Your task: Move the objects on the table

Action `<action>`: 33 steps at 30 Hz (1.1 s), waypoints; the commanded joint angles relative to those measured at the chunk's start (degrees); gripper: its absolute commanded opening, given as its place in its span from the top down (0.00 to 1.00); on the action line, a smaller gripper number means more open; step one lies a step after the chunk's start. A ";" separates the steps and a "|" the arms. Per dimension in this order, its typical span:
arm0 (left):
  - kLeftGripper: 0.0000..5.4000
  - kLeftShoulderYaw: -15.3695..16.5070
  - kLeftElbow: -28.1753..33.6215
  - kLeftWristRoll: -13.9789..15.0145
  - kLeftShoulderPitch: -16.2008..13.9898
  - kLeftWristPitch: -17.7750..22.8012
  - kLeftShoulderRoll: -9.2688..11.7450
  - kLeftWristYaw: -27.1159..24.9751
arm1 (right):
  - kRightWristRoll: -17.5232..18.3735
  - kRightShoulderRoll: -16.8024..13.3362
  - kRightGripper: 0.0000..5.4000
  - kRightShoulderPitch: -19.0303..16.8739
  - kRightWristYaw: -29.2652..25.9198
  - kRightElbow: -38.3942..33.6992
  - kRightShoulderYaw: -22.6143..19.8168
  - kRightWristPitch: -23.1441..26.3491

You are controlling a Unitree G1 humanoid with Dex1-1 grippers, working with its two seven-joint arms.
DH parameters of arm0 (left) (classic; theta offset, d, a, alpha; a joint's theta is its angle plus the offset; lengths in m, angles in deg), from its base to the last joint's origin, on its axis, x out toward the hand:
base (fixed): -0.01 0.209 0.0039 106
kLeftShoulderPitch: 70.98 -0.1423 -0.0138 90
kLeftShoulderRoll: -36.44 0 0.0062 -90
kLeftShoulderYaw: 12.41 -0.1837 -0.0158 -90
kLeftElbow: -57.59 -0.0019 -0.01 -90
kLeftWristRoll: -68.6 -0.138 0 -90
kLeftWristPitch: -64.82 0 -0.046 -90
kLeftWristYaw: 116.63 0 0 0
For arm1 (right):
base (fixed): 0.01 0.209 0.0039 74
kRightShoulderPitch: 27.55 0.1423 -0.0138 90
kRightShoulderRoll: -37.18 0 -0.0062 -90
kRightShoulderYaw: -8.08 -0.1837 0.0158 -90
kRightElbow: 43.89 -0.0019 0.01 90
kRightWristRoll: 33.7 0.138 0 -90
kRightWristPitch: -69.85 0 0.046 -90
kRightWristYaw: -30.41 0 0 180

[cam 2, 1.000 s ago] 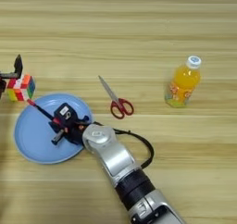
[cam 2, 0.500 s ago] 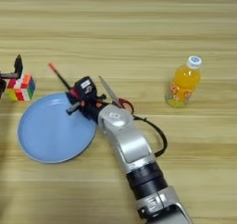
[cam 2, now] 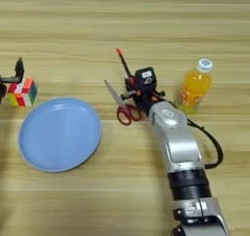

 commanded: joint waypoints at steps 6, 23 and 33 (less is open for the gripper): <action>0.00 -0.05 0.67 -0.53 -0.41 0.90 0.23 0.16 | -0.54 -1.70 0.87 -2.07 1.33 6.41 -0.66 -1.04; 0.00 0.07 0.75 -0.42 -0.49 0.93 0.40 -0.01 | -1.35 -1.34 0.73 -0.61 3.16 11.07 -0.87 -8.56; 0.00 0.11 0.61 -0.40 -0.45 0.89 0.45 -0.09 | 0.51 0.10 0.52 -1.38 1.63 8.61 -0.62 -16.60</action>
